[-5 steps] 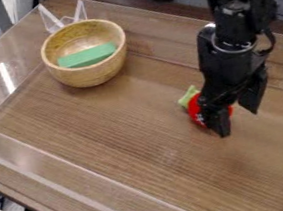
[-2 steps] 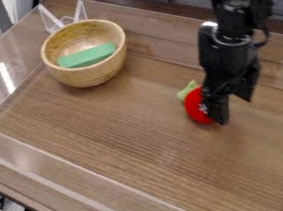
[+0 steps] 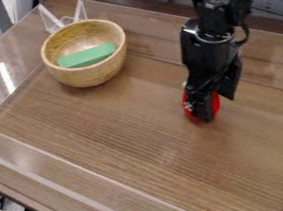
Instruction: Move the red fruit to the left
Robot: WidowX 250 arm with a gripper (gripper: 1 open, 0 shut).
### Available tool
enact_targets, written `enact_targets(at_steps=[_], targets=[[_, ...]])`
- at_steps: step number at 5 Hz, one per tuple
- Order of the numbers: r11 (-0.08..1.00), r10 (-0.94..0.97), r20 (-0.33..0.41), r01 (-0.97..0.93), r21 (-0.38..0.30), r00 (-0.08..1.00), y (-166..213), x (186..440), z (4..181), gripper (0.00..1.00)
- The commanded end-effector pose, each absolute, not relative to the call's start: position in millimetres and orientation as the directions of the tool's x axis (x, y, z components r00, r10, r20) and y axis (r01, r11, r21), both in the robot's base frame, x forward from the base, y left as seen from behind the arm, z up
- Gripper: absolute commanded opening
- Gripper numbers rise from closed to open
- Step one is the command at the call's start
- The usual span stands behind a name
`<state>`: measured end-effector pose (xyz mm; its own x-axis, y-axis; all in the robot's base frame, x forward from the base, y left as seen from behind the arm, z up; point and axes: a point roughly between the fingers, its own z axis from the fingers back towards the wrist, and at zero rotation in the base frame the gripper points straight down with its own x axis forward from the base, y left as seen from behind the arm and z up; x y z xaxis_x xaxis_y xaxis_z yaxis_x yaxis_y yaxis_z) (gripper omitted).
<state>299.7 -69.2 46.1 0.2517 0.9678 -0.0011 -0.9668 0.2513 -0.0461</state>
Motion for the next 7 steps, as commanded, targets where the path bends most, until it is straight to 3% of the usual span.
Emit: enact_targets(at_steps=[1,5,6,7], targets=[[0.237,0.971,0.000,-0.966,-0.107,0.238,-78,301,71.3,1.00],[0.196,0.981,0.020,-0.978,-0.074,0.195,-88,291,67.7,1.00],[0.185,0.983,0.025,-0.980,-0.072,0.184,-81,297,71.2,0.00],[0.214,0.977,0.016,-0.974,-0.074,0.213,-71,291,80.6,0.00]])
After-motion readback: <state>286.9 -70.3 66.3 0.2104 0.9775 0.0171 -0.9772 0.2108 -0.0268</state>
